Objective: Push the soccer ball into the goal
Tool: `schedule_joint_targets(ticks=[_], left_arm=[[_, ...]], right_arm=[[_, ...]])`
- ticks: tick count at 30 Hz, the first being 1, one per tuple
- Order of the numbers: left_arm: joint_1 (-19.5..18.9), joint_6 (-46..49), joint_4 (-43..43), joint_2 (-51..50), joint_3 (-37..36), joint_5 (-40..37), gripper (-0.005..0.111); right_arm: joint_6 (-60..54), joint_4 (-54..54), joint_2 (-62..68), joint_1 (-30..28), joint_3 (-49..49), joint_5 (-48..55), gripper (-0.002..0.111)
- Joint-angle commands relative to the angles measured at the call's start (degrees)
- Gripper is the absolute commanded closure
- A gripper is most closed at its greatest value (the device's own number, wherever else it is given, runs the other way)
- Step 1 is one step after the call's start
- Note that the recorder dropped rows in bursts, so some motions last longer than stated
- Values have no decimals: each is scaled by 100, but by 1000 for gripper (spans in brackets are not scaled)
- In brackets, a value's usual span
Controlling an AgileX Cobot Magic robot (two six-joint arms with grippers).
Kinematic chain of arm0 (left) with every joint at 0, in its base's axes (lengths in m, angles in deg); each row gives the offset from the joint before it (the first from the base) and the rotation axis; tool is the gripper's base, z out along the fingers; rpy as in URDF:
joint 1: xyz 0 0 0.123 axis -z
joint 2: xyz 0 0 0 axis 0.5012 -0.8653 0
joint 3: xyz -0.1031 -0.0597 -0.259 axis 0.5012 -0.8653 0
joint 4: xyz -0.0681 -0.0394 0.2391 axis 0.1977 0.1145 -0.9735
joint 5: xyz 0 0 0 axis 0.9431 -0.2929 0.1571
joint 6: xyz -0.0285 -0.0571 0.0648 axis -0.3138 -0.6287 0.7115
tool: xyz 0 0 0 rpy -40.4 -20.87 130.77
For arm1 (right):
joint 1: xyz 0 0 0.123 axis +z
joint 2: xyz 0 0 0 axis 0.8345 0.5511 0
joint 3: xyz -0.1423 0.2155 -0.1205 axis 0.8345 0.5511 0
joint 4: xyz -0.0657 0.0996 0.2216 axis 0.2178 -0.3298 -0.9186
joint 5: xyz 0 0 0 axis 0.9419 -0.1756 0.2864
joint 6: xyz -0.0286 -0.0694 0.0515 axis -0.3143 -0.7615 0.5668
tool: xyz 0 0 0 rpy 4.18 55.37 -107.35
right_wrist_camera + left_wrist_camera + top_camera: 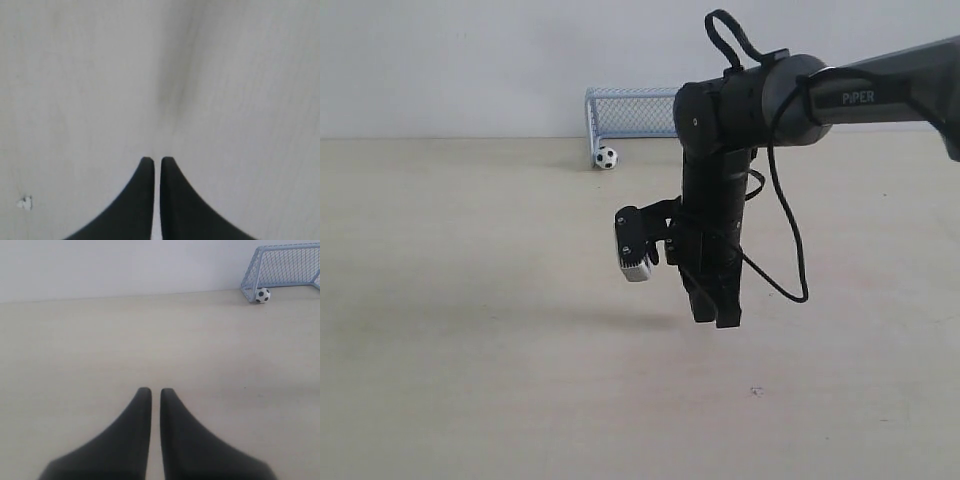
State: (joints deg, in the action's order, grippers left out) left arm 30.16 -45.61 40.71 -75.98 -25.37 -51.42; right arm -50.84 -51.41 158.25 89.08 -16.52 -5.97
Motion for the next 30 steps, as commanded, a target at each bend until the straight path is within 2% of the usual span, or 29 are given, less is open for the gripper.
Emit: schedule_joint_targets(ticks=[1,4,11,16,30], left_arm=[[45,-53,38,21,24,66,100],[45,-53,38,21,24,66,100],[45,-53,38,21,24,66,100],[45,-53,38,21,24,66,100],[45,-53,38,21,24,66,100]], right_arm=[[158,-1,-318,-2,-5,67,108],[215,-146,-696,-41,-5,57,108],[199,-720,-1258,-1101,-5,222,108],[199,-1000,-1531,-1552,-5,360,108],[323,-1719,-2234,-2379,154,540,108]])
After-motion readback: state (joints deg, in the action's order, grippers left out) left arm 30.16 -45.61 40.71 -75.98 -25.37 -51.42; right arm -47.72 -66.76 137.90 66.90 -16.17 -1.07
